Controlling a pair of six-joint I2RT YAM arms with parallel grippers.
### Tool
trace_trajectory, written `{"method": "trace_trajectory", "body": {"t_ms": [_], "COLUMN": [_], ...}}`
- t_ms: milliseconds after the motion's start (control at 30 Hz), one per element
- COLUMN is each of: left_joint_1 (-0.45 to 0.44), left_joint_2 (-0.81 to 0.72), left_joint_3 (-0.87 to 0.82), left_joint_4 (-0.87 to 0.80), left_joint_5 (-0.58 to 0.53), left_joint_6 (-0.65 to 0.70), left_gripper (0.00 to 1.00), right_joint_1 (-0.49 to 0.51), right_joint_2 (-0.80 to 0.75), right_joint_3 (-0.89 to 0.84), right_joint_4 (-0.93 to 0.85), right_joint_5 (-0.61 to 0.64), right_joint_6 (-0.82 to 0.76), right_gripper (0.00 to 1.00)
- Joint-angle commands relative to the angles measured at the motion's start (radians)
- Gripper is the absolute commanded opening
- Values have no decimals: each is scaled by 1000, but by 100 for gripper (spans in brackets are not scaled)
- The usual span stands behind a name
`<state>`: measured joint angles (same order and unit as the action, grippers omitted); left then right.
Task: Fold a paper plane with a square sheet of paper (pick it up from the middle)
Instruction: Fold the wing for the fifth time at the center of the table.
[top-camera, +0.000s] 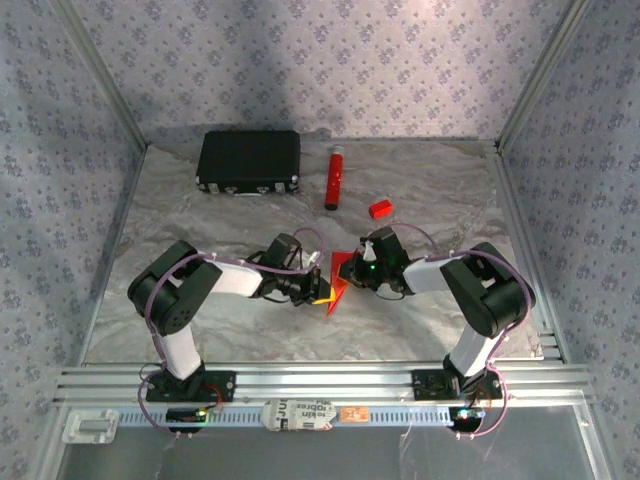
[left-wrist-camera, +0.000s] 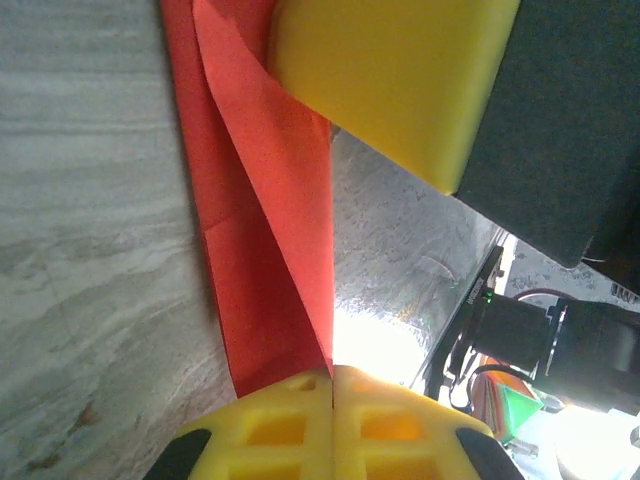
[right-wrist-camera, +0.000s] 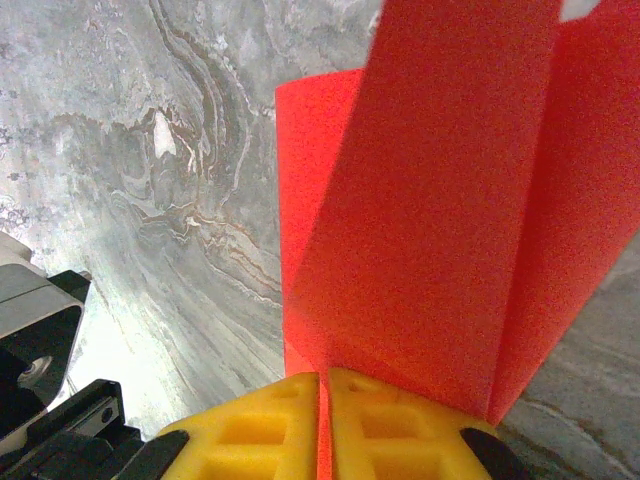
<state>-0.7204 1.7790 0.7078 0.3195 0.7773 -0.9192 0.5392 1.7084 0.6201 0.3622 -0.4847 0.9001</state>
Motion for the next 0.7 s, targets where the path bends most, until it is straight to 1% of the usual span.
{"method": "trace_trajectory", "body": {"t_ms": [0,133,333,667], "left_joint_1": [-3,-3,-5,-5], "left_joint_2": [1,11,19,32], "left_joint_3": [-7,-16,-18,-8], "left_joint_4": [27,8,-4,-23], "left_joint_5": [53,65,77,107], "left_joint_6": [0,6,14,34], "left_gripper": [2,3,8,6], "right_joint_1": [9,11,11,12], "right_joint_2": [42,44,43,41], "right_joint_3": [-11,-8,-5,-12], "right_joint_4": [-116,-120,-122,-125], "right_joint_5": [74,74,75,80], "right_joint_6": [-21,-24,-24,-21], "right_gripper": [13,13,13,13]}}
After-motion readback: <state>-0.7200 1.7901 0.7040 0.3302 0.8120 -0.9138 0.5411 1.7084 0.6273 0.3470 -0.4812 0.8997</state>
